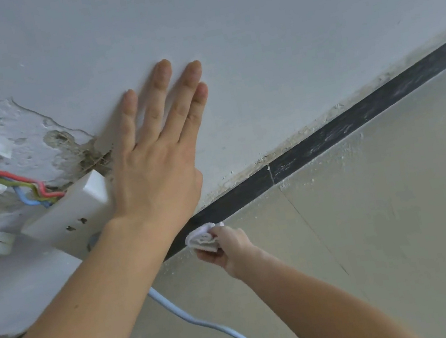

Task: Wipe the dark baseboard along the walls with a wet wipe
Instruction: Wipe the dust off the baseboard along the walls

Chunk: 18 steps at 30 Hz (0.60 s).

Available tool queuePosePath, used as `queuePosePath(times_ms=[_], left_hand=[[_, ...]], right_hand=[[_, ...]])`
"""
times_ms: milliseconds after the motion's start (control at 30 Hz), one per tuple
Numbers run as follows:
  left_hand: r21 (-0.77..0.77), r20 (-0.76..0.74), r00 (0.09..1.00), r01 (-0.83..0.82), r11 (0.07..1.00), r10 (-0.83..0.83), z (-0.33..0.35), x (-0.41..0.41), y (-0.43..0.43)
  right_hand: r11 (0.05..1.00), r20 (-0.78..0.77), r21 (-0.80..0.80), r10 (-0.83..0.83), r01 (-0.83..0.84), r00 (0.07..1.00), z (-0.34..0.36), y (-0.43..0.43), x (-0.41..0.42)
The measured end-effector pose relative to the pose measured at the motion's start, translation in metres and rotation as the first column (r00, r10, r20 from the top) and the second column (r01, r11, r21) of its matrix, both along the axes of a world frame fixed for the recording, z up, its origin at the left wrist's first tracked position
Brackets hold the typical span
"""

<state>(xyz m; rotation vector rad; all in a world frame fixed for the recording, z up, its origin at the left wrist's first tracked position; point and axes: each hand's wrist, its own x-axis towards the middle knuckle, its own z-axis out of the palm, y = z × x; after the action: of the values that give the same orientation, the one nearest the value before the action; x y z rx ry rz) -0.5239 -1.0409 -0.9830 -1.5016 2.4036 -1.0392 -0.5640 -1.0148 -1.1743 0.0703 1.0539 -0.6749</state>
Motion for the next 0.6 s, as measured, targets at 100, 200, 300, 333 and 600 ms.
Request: queuePosePath(times_ms=[100, 200, 300, 333, 600], left_hand=[[0.009, -0.014, 1.0, 0.003, 1.0, -0.003, 0.0, 0.001, 0.0], [0.015, -0.039, 0.999, 0.002, 1.0, -0.001, -0.001, 0.0, 0.0], [0.004, -0.078, 0.997, -0.004, 1.0, 0.005, -0.003, -0.002, 0.0], [0.008, -0.093, 0.996, -0.004, 1.0, 0.004, -0.004, -0.003, 0.0], [0.009, -0.088, 0.996, -0.025, 1.0, 0.026, -0.01, -0.006, 0.001]], right_hand=[[0.992, -0.012, -0.02, -0.124, 0.123, 0.992, 0.012, -0.023, -0.011], [0.99, -0.102, -0.056, -0.131, 0.126, 0.986, 0.019, -0.038, -0.044], [0.98, -0.127, -0.079, -0.191, 0.182, 0.973, 0.025, -0.046, -0.079], [0.968, -0.124, -0.077, -0.246, 0.237, 0.961, 0.025, -0.048, -0.091], [0.934, -0.15, -0.026, -0.355, 0.355, 0.923, 0.001, -0.022, -0.104]])
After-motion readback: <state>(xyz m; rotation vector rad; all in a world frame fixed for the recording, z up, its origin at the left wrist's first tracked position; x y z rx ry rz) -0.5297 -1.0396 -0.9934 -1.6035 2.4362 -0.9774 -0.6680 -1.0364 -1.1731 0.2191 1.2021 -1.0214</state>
